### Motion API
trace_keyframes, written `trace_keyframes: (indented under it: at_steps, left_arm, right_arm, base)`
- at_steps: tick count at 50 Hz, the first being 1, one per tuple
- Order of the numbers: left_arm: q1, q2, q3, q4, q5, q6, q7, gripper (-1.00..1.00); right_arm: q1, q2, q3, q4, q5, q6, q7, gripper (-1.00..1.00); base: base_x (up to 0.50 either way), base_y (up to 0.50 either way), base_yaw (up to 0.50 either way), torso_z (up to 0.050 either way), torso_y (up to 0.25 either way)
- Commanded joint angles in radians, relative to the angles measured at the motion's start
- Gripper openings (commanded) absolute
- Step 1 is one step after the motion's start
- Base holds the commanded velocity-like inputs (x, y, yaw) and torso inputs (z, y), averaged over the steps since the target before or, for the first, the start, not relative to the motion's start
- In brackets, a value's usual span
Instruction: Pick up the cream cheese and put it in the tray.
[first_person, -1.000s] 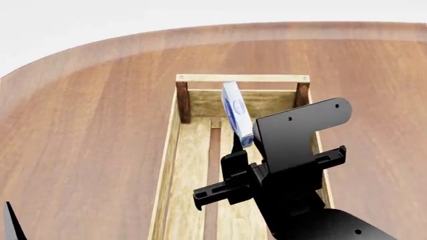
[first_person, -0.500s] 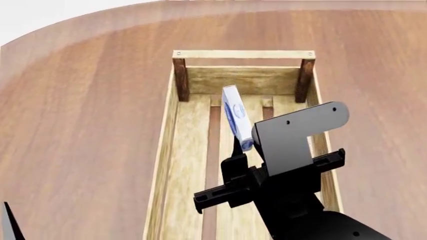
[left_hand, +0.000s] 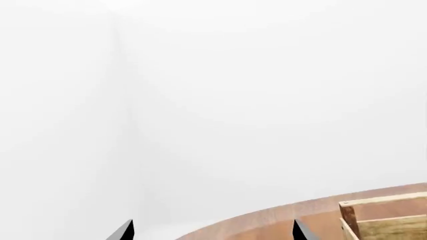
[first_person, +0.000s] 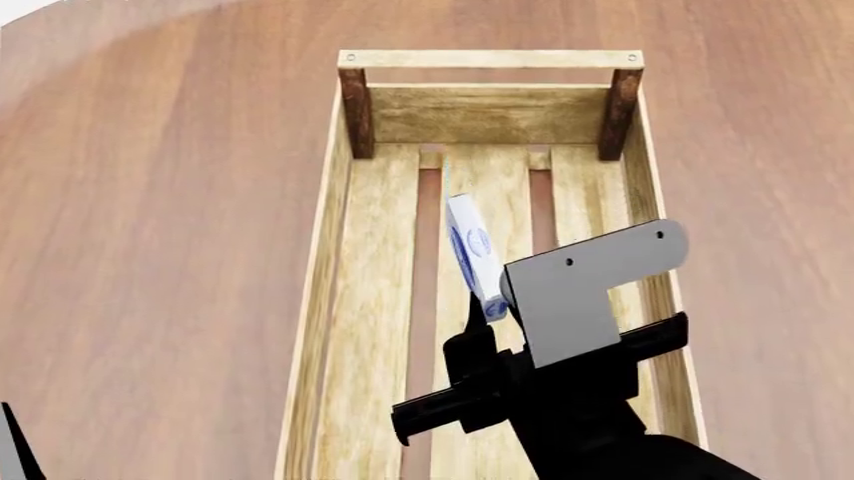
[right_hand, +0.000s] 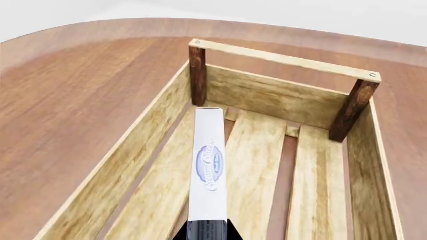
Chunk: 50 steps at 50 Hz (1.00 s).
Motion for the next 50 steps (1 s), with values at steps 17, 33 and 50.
trace_keyframes:
  at_steps: [17,33,50]
  left_arm:
    - [0.002,-0.005,0.000,0.004,-0.004,0.001,-0.007,1.00]
    - [-0.001,-0.006,0.006,-0.002,-0.002,0.006,-0.009,1.00]
    - [-0.002,-0.005,0.010,-0.004,0.021,0.000,-0.016,1.00]
  right_arm:
    - [-0.038,0.016,-0.008,-0.003,-0.024,-0.030,-0.020,-1.00]
    - [-0.042,0.021,-0.012,0.001,-0.025,-0.036,-0.020,-1.00]
    - [-0.039,0.019,-0.026,0.017,-0.036,-0.048,-0.029,-1.00]
  base:
    - [0.00,0.00,0.00,0.000,-0.096]
    - [0.00,0.00,0.00,0.000,-0.051]
    - [0.00,0.00,0.00,0.000,-0.044]
